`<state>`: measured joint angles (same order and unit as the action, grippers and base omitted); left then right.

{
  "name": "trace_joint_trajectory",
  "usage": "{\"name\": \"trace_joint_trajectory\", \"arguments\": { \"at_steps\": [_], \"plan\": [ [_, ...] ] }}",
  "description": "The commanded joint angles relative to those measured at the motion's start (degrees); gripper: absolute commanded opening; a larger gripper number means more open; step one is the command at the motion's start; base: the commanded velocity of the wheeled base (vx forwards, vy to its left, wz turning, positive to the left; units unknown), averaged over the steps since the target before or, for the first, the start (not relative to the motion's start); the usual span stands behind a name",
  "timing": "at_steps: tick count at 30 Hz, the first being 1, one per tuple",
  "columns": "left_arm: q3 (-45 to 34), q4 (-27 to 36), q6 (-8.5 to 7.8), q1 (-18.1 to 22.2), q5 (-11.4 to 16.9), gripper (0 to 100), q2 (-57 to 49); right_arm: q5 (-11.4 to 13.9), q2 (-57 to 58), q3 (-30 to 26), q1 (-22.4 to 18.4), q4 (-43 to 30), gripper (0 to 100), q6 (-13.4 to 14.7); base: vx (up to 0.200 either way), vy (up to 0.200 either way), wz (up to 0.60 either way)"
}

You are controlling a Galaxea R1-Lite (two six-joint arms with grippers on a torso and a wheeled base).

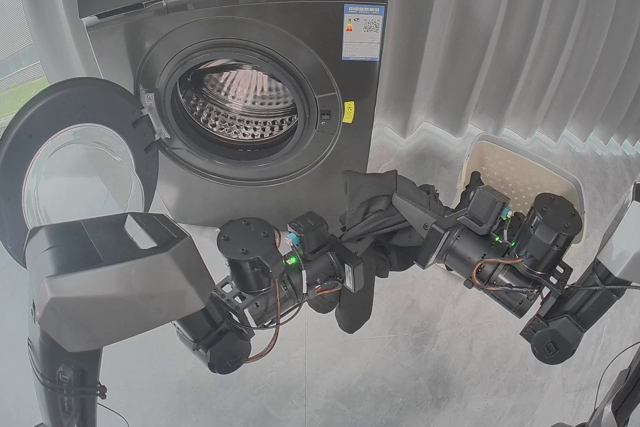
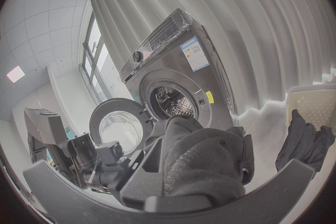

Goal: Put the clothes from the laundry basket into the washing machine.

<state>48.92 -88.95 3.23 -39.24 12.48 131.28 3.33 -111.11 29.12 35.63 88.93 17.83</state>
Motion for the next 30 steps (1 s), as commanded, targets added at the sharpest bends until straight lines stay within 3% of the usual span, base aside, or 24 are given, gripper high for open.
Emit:
{"name": "trace_joint_trajectory", "arguments": {
  "at_steps": [1,19,20,30],
  "plan": [
    [-0.4,-0.3,0.02,0.2,-0.9,0,-2.0,-0.2,-0.9,-0.4,-0.5,-0.1,0,0.0,0.000,0.000,0.00],
    [-1.4,-0.3,0.11,1.0,-1.3,0,-4.4,-0.1,-0.9,-0.7,-0.1,-0.1,0,-0.1,0.000,0.000,0.00],
    [-1.4,-0.3,0.11,1.0,-1.3,0,-4.4,-0.1,-0.9,-0.7,-0.1,-0.1,100,-0.1,0.000,0.000,0.00],
    [-2.9,-0.3,0.11,1.0,-1.3,0,-5.0,-0.5,-0.6,-2.8,-3.0,-0.1,100,-0.5,0.000,0.000,0.00]
  ]
}}
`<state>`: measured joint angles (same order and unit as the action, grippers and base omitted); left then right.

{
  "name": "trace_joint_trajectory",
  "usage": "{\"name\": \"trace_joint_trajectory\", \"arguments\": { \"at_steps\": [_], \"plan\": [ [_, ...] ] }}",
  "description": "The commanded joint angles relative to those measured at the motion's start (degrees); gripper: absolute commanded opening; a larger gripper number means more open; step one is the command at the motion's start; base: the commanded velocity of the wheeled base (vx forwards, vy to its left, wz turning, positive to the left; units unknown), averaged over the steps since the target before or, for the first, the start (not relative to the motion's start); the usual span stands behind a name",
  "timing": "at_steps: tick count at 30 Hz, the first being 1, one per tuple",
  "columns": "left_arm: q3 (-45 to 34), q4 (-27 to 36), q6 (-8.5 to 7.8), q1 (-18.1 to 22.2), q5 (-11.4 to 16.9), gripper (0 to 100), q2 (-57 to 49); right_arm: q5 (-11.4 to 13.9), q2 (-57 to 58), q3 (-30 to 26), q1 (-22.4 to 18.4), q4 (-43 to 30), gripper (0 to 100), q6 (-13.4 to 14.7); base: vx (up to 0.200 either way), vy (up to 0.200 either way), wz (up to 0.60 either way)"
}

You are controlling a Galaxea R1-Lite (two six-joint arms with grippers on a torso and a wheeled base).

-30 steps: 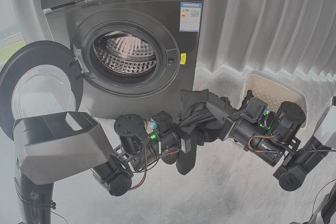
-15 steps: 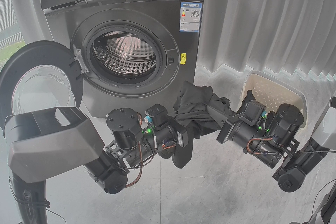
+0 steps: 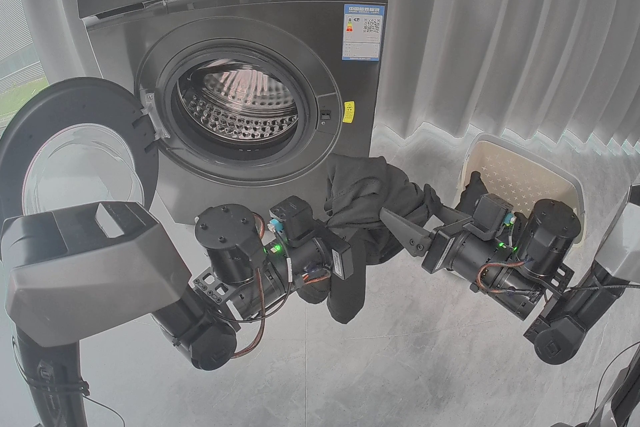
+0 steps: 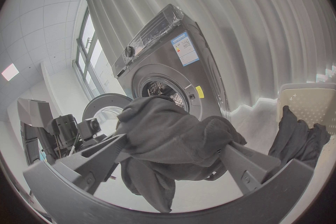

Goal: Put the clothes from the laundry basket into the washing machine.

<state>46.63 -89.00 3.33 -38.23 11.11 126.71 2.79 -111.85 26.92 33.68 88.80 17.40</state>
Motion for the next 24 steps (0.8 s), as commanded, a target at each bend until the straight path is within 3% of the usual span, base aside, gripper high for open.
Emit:
{"name": "trace_joint_trajectory", "arguments": {
  "at_steps": [1,18,24],
  "plan": [
    [-0.7,-0.2,0.01,0.0,0.1,0,-0.4,0.0,0.1,-0.6,-1.3,0.1,100,-0.1,0.000,0.000,0.00],
    [-3.9,-0.2,-0.08,1.1,0.1,0,-3.4,0.5,2.5,-0.5,-3.6,0.1,100,-0.2,0.000,0.000,0.00],
    [-13.6,-0.1,0.01,0.5,0.1,0,-9.7,1.3,3.7,0.0,-3.5,0.1,100,-0.6,0.000,0.000,0.00]
  ]
}}
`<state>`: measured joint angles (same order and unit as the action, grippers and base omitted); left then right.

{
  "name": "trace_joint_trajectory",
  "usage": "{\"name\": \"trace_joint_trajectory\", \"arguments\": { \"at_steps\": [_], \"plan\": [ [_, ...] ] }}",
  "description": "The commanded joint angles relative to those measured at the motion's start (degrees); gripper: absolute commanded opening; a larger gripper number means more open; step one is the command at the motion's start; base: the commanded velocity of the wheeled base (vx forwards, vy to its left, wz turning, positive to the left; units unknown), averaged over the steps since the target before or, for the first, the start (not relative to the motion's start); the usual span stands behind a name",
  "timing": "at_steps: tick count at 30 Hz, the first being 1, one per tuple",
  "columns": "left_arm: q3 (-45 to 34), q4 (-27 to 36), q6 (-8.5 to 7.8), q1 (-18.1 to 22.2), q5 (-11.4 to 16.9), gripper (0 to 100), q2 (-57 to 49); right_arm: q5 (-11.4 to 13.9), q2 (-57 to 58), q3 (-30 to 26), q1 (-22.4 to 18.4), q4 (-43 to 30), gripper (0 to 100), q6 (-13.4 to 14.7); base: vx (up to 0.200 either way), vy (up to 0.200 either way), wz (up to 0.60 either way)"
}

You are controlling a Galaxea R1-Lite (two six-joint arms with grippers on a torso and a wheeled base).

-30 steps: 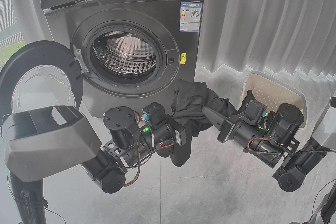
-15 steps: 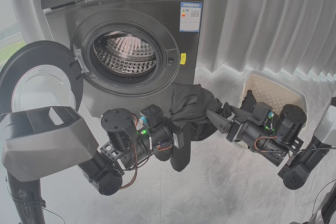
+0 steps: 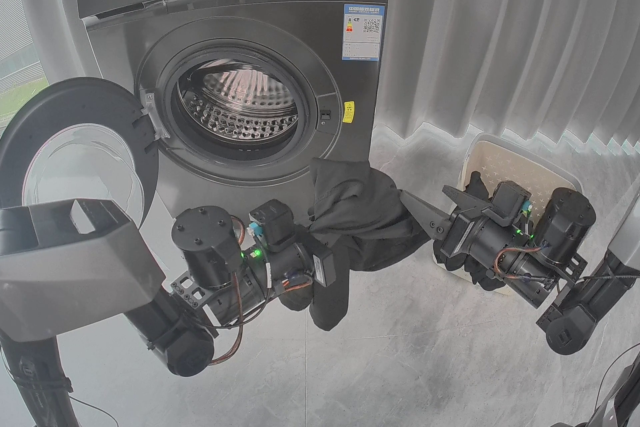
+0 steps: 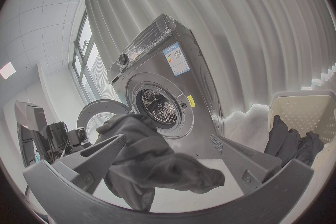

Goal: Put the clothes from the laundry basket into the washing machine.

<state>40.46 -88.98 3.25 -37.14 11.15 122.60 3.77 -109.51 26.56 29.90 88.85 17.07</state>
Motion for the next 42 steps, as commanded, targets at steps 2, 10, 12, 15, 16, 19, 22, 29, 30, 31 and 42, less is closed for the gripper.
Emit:
{"name": "trace_joint_trajectory", "arguments": {
  "at_steps": [2,10,12,15,16,19,22,29,30,31,42],
  "plan": [
    [-11.2,-0.1,0.17,-1.4,0.0,0,-7.9,0.4,1.8,0.2,0.3,0.0,100,-1.2,0.000,0.000,0.00],
    [-18.3,-0.1,0.26,-1.4,0.3,0,-14.1,6.5,4.7,0.4,1.9,-0.1,100,-4.2,0.000,0.000,0.00],
    [-18.9,-0.1,0.35,-1.4,0.2,0,-15.5,7.0,4.7,0.2,2.4,-0.1,100,-4.2,0.000,0.000,0.00],
    [-19.1,0.0,0.35,-0.8,0.0,0,-15.7,7.2,4.6,-0.2,2.3,-0.1,100,-4.1,0.000,0.000,0.00],
    [-19.4,-0.1,0.35,-0.7,0.0,0,-15.6,7.2,4.6,-0.3,2.3,-0.1,100,-4.1,0.000,0.000,0.00],
    [-19.7,-0.1,0.35,-0.5,-0.3,0,-15.2,7.1,4.5,-0.3,2.3,-0.1,100,-4.2,0.000,0.000,0.00],
    [-19.9,-0.1,0.26,1.8,-3.2,0,-15.1,6.9,4.7,-0.9,2.7,0.0,100,-5.1,0.000,0.000,0.00],
    [-18.8,0.2,0.61,5.9,-16.6,0,-13.8,6.9,4.8,-0.9,2.0,0.0,100,-7.0,0.000,0.000,0.00],
    [-17.9,0.2,0.61,6.3,-18.5,0,-13.2,6.8,4.7,-0.9,2.0,0.0,100,-7.0,0.000,0.000,0.00],
    [-17.5,0.2,0.70,6.4,-18.9,0,-13.1,6.8,4.7,-0.9,2.0,0.0,100,-7.0,0.000,0.000,0.00],
    [-13.7,0.3,-0.62,6.5,-25.7,0,-7.7,6.8,4.4,-0.6,1.6,0.0,100,-7.0,0.000,0.000,0.00]
  ]
}}
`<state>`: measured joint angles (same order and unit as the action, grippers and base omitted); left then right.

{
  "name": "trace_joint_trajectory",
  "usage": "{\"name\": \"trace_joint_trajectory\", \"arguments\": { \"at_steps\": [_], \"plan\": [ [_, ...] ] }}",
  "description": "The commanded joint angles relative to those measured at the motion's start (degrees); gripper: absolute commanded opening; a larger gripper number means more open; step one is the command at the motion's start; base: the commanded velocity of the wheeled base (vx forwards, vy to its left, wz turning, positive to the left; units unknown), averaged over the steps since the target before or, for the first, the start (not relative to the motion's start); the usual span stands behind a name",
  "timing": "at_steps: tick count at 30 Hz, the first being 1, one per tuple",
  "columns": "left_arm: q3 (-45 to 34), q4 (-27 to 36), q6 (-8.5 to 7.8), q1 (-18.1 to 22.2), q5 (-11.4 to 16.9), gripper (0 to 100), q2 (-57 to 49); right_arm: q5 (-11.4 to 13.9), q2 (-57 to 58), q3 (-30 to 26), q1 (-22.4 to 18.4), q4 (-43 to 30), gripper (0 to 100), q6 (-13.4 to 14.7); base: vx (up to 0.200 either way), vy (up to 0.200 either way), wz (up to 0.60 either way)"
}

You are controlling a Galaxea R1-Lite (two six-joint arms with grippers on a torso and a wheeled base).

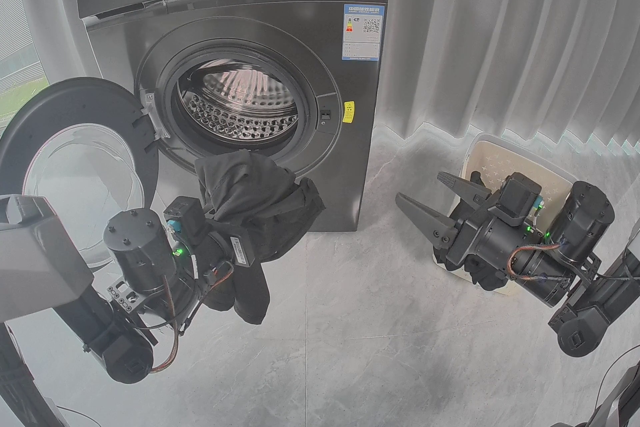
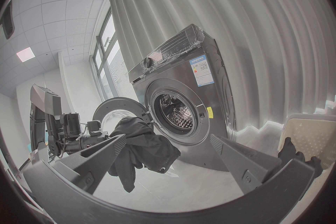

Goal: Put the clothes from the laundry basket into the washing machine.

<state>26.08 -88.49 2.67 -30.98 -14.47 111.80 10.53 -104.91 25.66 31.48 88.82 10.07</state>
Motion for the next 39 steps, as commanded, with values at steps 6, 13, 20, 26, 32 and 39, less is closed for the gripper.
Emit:
{"name": "trace_joint_trajectory", "arguments": {
  "at_steps": [6,13,20,26,32,39],
  "plan": [
    [0.6,-0.2,0.14,0.1,0.1,0,3.2,0.0,-0.3,0.3,0.2,0.0,100,0.0,0.067,0.000,0.00],
    [0.6,-0.2,0.05,0.2,0.0,0,3.6,0.0,-0.8,0.0,0.5,0.0,100,0.1,0.200,0.000,0.00],
    [0.2,-0.2,-0.12,-0.1,-0.1,0,3.8,0.0,-0.8,-0.1,0.6,0.0,100,0.1,0.000,0.000,0.00],
    [-0.1,-0.2,0.14,-0.1,0.2,0,3.8,0.0,-0.8,-0.1,0.6,0.0,100,0.1,0.133,0.000,0.00],
    [-0.1,-0.2,0.14,-0.2,0.1,0,4.4,0.0,-0.8,-0.2,0.6,0.0,100,0.1,0.200,0.000,0.00],
    [-0.5,-0.3,0.23,-0.2,0.1,0,5.2,0.0,-0.9,-0.3,0.6,0.0,100,0.1,0.057,0.000,0.00]
  ]
}}
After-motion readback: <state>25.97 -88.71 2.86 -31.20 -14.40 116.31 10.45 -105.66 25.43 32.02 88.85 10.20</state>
